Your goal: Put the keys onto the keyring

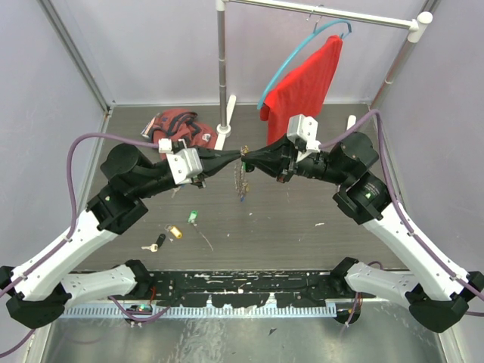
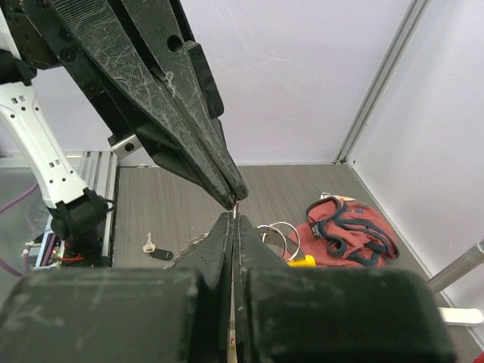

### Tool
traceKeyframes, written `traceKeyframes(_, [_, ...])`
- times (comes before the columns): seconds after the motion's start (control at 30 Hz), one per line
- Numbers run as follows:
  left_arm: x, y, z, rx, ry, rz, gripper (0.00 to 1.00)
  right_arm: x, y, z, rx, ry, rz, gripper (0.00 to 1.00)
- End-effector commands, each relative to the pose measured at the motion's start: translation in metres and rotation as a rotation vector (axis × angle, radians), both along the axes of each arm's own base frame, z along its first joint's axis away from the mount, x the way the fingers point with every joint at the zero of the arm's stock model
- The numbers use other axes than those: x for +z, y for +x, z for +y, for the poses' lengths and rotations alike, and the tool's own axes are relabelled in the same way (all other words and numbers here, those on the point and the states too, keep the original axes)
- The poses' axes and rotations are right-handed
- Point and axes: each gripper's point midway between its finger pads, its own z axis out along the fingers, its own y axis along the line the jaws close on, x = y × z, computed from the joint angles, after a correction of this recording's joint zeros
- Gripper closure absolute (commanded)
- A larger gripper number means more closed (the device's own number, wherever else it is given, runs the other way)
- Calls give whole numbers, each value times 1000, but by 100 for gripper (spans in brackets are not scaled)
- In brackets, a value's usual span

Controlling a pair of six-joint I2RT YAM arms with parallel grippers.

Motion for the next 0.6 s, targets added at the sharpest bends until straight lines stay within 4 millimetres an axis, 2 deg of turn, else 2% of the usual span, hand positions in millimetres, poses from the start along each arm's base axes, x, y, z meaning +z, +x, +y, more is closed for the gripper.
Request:
traceKeyframes(0.0, [22, -9, 4, -25, -63, -43, 96, 19, -7, -3, 10, 37, -52, 99])
traceKeyframes(0.13, [25, -20, 10, -53, -71, -40, 57, 22, -11, -10, -3, 22, -111, 99])
traceKeyframes(0.2, [23, -27, 11, -79, -64, -36, 48, 22, -11, -13, -18, 16, -140, 99])
traceKeyframes(0.33, [18, -31, 15, -86, -47, 5, 45, 21, -14, -18, -28, -15, -200, 99])
traceKeyframes(0.57, [4, -46, 11, -174, 9, 19, 51, 25, -25, -24, -8, -25, -311, 99])
